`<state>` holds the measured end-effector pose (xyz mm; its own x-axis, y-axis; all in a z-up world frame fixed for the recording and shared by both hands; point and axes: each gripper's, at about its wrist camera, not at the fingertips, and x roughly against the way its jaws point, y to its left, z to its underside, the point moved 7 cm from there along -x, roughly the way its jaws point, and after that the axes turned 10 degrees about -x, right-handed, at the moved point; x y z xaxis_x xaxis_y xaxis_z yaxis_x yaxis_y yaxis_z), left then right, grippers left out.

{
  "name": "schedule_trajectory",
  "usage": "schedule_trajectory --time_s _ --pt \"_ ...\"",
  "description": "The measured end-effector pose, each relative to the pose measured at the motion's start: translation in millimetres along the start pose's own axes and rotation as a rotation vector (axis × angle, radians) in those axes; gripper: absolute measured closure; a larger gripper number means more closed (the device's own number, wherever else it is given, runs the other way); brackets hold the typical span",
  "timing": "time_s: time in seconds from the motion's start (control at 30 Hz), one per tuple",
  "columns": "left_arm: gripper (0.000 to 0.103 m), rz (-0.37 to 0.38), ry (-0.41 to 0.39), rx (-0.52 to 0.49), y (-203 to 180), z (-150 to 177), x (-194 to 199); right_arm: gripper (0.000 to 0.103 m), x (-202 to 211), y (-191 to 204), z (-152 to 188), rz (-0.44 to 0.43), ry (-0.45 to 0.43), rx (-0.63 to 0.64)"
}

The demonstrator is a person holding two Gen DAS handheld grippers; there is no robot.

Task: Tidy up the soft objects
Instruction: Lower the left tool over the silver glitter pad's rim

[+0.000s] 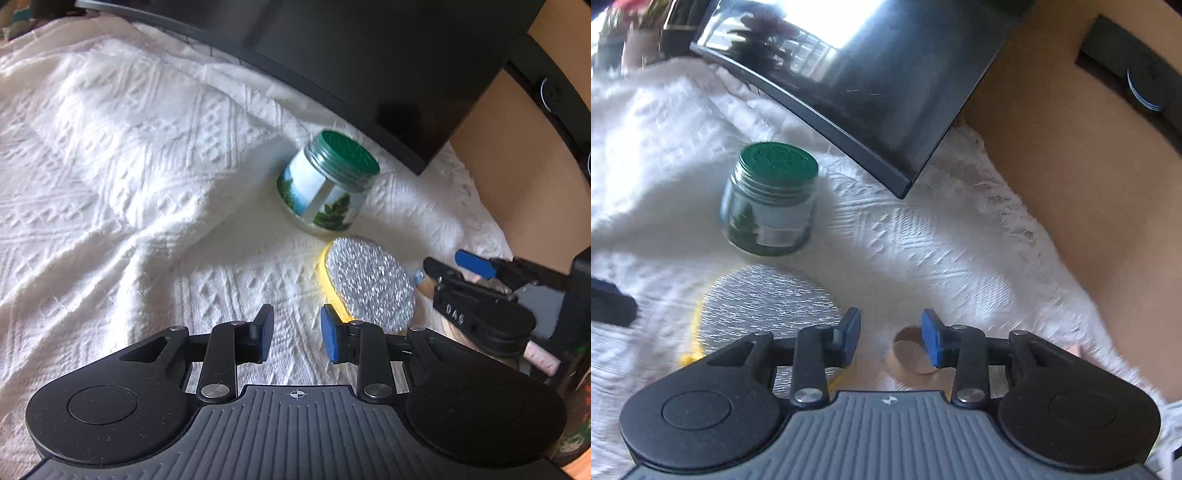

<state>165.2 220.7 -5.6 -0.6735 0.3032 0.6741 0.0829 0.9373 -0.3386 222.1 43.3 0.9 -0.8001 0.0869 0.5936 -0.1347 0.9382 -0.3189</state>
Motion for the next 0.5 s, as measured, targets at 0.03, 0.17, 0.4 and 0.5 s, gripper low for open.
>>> schedule_trajectory --time_s 0.03,0.17,0.4,0.5 --pt "0.072 -0.007 -0.009 0.004 1.5 -0.6 2.4 0.067 -0.7 0.9 0.7 0.008 -0.009 0.014" --pt "0.072 -0.030 -0.013 0.012 5.0 0.0 9.6 0.067 -11.6 10.3 -0.6 0.086 -0.038 0.121" --pt "0.072 -0.024 -0.009 0.024 8.3 5.2 17.9 0.067 -36.5 42.0 -4.3 0.091 -0.010 0.320" --pt "0.072 -0.018 -0.021 0.030 12.2 5.5 23.0 0.070 -28.6 48.1 0.9 0.026 0.014 0.297"
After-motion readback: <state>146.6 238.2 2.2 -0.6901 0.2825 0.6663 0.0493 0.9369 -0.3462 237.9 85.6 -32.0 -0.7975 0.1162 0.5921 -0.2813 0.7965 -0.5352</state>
